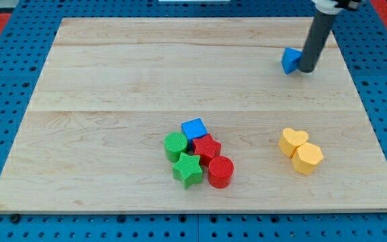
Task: Push the group of the blocks to the center
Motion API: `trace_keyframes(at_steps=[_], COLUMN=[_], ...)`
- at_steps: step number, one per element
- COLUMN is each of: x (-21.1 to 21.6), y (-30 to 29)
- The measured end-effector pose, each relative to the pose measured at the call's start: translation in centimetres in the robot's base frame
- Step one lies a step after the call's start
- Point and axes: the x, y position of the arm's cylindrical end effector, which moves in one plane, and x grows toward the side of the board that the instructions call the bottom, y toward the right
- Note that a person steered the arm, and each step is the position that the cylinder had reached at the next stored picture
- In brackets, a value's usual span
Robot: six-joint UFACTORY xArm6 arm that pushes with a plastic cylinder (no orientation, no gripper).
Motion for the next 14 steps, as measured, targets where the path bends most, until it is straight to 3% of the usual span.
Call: trace_keyframes(at_steps=[2,4,5,9,11,12,14], x=[-1.0,5.5,7.5,12.7,21.2,26.7,28.0], y=[-3.2,-16.7,-18.9,-15.2,-10.8,-10.8,-15.7])
